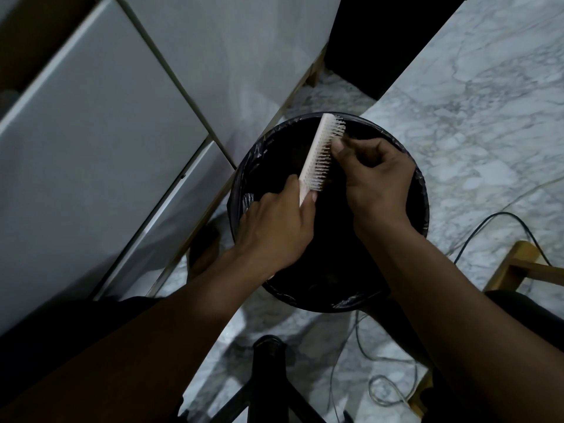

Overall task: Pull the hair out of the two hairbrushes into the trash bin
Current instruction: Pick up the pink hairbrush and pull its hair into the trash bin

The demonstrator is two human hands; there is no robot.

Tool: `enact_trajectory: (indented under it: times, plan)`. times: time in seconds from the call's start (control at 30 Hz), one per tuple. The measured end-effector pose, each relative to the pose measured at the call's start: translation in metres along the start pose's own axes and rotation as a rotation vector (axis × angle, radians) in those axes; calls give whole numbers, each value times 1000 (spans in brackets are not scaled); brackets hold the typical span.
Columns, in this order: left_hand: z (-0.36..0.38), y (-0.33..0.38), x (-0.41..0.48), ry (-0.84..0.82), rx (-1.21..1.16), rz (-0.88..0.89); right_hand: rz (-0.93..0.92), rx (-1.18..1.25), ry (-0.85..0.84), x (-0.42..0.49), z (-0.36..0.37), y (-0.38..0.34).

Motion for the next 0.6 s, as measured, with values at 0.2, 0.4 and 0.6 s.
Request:
enact_trajectory:
  times: [0.2,0.4,0.6]
  plan:
    - [-4,-6,9,10,-15,-8,210,188,48,1,2,19]
    - [-5,-12,9,0,-30,-60,331,167,-164,-4,21,18]
    - [-5,-3,5,-12,29,-4,118,26,-167,-3,15,4]
Point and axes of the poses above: each hand's wrist, its own x-axis towards the middle knuckle, its own z-axis out of the palm, y = z × x, the point moved 9 cm from there along x, towards the middle knuckle, and after that the axes turned 1 degree about x, right-handed, at the moved point
